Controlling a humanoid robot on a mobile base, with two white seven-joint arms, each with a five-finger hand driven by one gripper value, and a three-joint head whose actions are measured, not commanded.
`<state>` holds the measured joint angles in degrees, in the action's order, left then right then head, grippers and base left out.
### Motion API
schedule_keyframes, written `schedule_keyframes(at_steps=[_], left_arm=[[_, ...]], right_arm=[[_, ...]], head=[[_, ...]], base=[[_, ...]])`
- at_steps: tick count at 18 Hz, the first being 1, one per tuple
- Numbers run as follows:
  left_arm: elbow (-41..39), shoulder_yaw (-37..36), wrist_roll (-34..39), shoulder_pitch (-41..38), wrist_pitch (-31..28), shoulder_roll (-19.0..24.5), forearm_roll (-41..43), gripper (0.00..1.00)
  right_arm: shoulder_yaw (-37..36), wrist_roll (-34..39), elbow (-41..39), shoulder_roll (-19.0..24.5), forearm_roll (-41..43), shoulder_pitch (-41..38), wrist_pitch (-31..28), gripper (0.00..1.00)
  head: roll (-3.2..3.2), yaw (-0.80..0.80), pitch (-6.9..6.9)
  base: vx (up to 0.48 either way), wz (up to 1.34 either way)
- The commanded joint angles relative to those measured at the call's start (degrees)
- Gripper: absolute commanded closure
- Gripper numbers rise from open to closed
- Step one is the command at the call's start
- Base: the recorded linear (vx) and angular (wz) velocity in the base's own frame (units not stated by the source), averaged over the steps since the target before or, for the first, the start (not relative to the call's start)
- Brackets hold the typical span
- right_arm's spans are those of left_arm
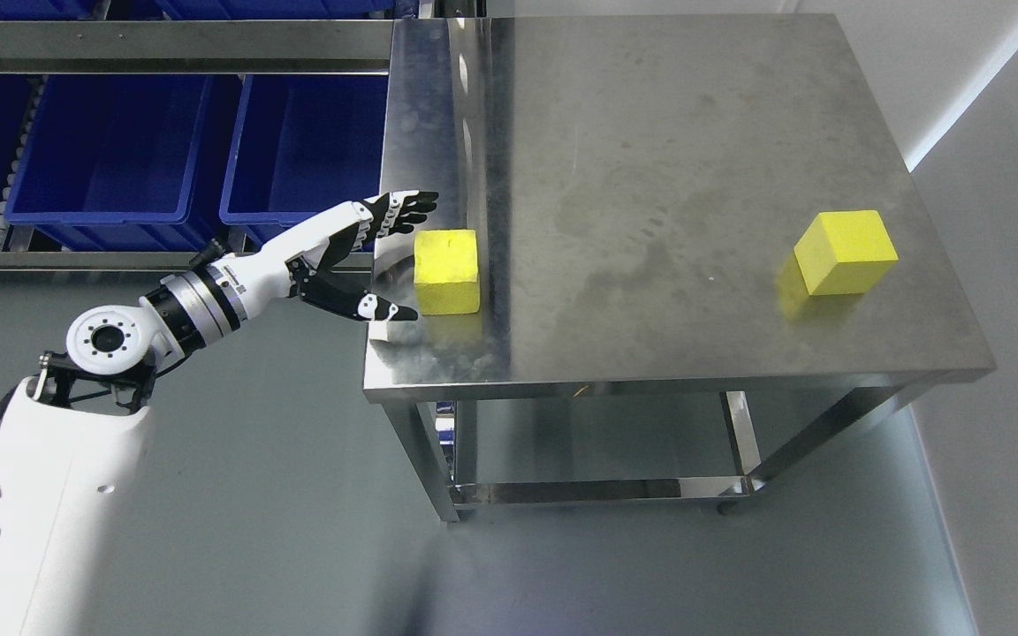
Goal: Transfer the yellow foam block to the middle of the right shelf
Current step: 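Reach the left hand toward the yellow foam cube nearer the table edge, then close the left hand around the yellow foam cube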
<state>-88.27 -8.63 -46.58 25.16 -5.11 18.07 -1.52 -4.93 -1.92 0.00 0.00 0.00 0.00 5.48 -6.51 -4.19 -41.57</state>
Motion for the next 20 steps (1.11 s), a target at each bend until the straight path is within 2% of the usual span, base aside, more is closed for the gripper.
schedule_keyframes(at_steps=[1,5,9,15,18,20], left_arm=[[10.39,-7.53,0.00,4.54,0.10,-4.62,2.39,0.00],[13.91,-7.89,0.00,6.21,1.51,-7.17,3.62,0.00],[15.67,-8.24,-0.09,7.27,1.51,-8.84,5.30,0.08],[15.67,-6.40,-0.79,7.01,1.68,-9.28,4.95,0.42],[15.67,-1.84,-2.81,6.75,3.43,-12.70,4.86,0.57],[15.67,1.24,-3.08,6.66,7.64,-15.95,4.86,0.61]], right_arm=[[0.01,-0.01,-1.00,-1.00,-0.18,-0.09,-0.03,0.00],[0.01,-0.01,-1.00,-1.00,-0.18,-0.09,-0.03,0.00],[0.01,-0.01,-1.00,-1.00,-0.18,-0.09,-0.03,0.00],[0.01,-0.01,-1.00,-1.00,-0.18,-0.09,-0.03,0.00],[0.01,-0.01,-1.00,-1.00,-0.18,-0.09,-0.03,0.00],[0.01,-0.01,-1.00,-1.00,-0.18,-0.09,-0.03,0.00]], head=[[0.00,0.00,0.00],[0.00,0.00,0.00],[0.00,0.00,0.00],[0.00,0.00,0.00],[0.00,0.00,0.00],[0.00,0.00,0.00]], base=[[0.000,0.00],[-0.005,0.02],[0.000,0.00],[-0.007,0.05],[-0.013,0.07],[-0.002,0.03]])
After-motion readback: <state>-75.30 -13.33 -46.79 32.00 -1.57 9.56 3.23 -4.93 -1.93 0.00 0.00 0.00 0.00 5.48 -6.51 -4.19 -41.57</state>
